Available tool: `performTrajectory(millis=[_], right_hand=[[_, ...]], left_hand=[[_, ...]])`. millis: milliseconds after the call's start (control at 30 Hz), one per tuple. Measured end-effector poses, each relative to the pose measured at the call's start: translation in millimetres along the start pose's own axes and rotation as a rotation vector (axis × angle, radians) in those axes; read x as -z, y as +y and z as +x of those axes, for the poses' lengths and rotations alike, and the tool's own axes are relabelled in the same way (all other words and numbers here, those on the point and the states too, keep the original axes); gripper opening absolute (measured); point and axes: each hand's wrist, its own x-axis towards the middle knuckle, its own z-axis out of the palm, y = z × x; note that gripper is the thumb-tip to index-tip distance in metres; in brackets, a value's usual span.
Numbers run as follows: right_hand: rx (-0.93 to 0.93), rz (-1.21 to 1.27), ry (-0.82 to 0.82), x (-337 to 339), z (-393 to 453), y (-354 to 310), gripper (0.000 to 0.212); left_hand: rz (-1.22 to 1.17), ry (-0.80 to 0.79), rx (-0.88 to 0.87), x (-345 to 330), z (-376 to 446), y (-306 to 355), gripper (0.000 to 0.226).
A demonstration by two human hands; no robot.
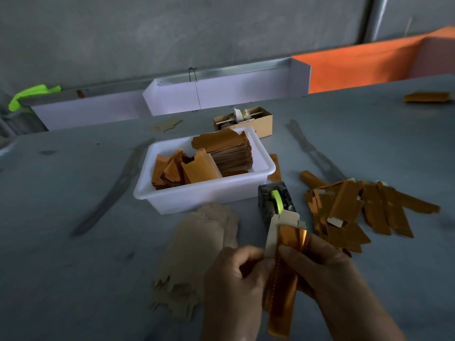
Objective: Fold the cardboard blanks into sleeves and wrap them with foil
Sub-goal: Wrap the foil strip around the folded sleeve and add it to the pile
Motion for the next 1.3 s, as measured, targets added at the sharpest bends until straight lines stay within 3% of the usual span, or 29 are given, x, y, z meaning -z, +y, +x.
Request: performTrajectory(millis=[67, 133, 233, 300, 400, 467, 567, 633, 667, 733, 833, 933, 1067, 1133, 1300], right_hand=[[-0.010, 0.018, 0.021, -2.6, 1.0, 1.3, 0.012], [-0.008, 0.042, 0.032, -5.4, 0.6, 1.6, 0.012], [0.006, 0.072, 0.023, -8.8, -1.9, 1.5, 0.010], [0.017, 0.065, 0.009, -9.6, -3.9, 0.4, 0.007], [-0.019, 0.093, -0.006, -8.0, -5.6, -1.2, 0.015], [-0.052, 0.115, -0.019, -7.9, -6.1, -1.8, 0.020], [-0.052, 0.069, 0.018, -6.2, -3.7, 2.3, 0.015], [-0.085, 0.113, 0.024, -3.6, -1.6, 1.1, 0.013], [-0.099, 0.152, 0.015, -2.6, -0.8, -0.6, 0.012], [-0.092, 0.209, 0.012, 0.1, 0.0, -3.6, 0.011], [-0.047, 0.188, -0.008, 3.4, -0.1, -4.2, 0.014], [0.000, 0.062, 0.011, 9.6, 0.6, -5.0, 0.019], [0.204, -0.176, 0.251, 30.6, 11.1, -8.2, 0.014], [0.187, -0.237, 0.306, 41.7, 20.1, -6.6, 0.017], [0.059, -0.307, 0.125, 42.1, 36.9, 2.0, 0.012]], left_hand=[[0.122, 0.050, -0.078, -5.8, -5.2, 4.7, 0.016], [0.449, 0.089, -0.282, -10.3, -8.1, 7.6, 0.019], [0.803, 0.136, -0.452, -17.1, -11.5, 10.8, 0.028], [0.959, 0.164, -0.489, -21.9, -12.7, 12.1, 0.033], [1.041, -0.013, -0.413, -25.8, -17.5, 17.6, 0.031], [1.035, -0.042, -0.409, -28.2, -20.8, 17.1, 0.027], [0.945, 0.077, -0.495, -30.3, -23.1, 9.2, 0.025], [0.704, 0.033, -0.427, -29.4, -23.5, 2.3, 0.043], [0.525, 0.021, -0.330, -27.6, -23.3, 1.6, 0.043], [0.204, 0.015, -0.066, -20.0, -15.9, 4.4, 0.021], [-0.147, -0.202, 0.274, -10.4, -4.2, -0.6, 0.013], [-0.216, -0.231, 0.328, -10.2, 0.6, -2.0, 0.016], [-0.345, -0.087, 0.367, -10.2, 8.8, -3.8, 0.013], [-0.410, -0.066, 0.423, -3.4, 14.3, -5.8, 0.020], [-0.415, -0.102, 0.476, -0.2, 15.6, -6.5, 0.019]])
